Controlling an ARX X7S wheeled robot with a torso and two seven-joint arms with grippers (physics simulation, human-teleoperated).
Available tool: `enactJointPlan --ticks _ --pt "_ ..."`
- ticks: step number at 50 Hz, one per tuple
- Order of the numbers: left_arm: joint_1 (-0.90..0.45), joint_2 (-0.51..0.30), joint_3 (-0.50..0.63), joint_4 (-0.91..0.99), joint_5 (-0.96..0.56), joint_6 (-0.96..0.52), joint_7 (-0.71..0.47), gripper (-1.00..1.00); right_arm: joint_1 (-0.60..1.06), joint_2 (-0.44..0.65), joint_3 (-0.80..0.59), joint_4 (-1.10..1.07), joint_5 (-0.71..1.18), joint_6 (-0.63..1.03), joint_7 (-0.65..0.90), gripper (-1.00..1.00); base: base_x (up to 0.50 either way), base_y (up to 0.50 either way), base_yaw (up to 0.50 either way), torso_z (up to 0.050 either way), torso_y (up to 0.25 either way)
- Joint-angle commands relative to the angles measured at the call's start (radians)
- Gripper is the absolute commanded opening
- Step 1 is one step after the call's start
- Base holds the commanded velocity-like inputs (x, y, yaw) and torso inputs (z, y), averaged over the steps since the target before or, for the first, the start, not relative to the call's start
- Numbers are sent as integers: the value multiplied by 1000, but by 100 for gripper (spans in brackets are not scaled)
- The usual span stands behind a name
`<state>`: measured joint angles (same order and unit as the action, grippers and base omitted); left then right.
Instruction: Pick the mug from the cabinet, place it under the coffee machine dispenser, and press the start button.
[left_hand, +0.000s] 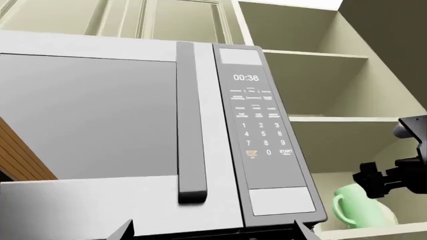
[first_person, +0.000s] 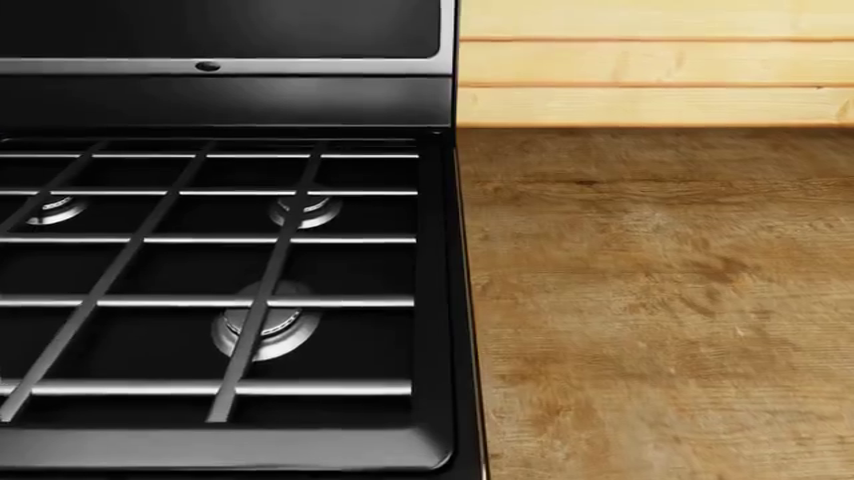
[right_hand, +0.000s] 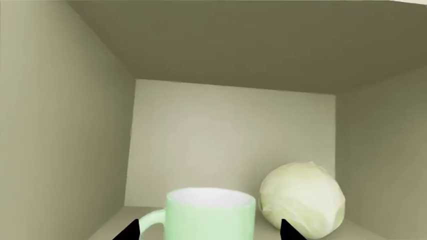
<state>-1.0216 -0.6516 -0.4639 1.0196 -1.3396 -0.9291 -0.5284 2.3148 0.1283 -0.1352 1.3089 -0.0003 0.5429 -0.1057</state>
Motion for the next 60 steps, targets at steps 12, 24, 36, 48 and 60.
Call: enactJointPlan --ticks 12,24,36,48,60 --pt "24 -7 21 -1 26 28 11 100 -14 0 4 0 2 -6 -1 100 125 0 0 0 0" --pt "20 -28 27 0 -1 38 -18 100 -23 3 15 0 2 -4 -1 100 122 0 0 0 0" --pt "26 -36 31 -1 -4 56 -19 100 -17 2 -7 0 -3 13 0 100 22 0 0 0 1" --pt "26 -20 32 -36 38 72 -33 100 -16 -1 -19 0 -1 18 6 100 0 0 0 0 0" --pt "29 -45 14 -23 6 87 -47 100 2 7 -30 0 -1 37 -1 100 0 0 0 0 -125"
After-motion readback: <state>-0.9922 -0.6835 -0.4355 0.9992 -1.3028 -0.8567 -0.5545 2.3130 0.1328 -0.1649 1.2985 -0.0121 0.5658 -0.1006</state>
